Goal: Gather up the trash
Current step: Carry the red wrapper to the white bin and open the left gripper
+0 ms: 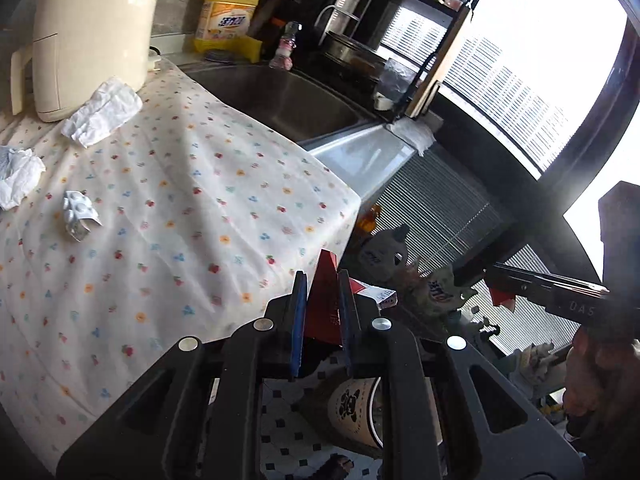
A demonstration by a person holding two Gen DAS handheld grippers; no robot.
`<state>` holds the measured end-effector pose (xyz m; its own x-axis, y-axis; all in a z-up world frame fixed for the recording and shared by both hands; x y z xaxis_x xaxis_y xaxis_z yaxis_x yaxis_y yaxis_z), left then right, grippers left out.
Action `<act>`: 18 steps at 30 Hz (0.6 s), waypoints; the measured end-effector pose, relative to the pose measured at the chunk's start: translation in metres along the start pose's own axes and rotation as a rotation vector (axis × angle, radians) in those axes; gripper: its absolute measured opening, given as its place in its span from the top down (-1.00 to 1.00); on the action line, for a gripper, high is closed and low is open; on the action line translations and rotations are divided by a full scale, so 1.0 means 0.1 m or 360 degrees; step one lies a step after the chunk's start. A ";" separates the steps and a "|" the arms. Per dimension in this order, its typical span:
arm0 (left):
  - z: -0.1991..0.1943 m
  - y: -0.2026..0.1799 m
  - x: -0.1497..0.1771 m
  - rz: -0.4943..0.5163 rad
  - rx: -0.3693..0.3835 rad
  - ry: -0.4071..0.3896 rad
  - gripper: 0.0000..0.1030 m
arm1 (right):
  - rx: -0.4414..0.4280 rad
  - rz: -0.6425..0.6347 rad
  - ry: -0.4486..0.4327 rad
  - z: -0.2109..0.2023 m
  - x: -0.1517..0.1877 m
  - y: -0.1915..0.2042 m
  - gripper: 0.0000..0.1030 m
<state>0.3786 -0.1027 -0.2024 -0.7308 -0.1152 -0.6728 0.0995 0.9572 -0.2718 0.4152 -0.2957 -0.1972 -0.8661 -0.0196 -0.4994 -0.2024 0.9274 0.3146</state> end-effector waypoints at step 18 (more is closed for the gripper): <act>0.51 -1.46 0.80 0.0222 0.0171 0.0285 0.69 | 0.0144 0.0455 0.0254 -0.19 1.44 -1.70 0.25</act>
<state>0.3399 -0.2652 -0.2512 -0.8121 0.0739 -0.5789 0.2718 0.9257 -0.2630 0.3158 -0.4636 -0.3075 -0.9441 0.1945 -0.2663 0.0943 0.9330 0.3472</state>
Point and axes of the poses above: each gripper's, at about its wrist camera, not at the fingertips, and z roughly the way its jaws point, y to its left, x to its underside, the point moved 7 cm from there along z, roughly the way its jaws point, and after that the axes turned 7 degrees about z, right-handed, at the moved point
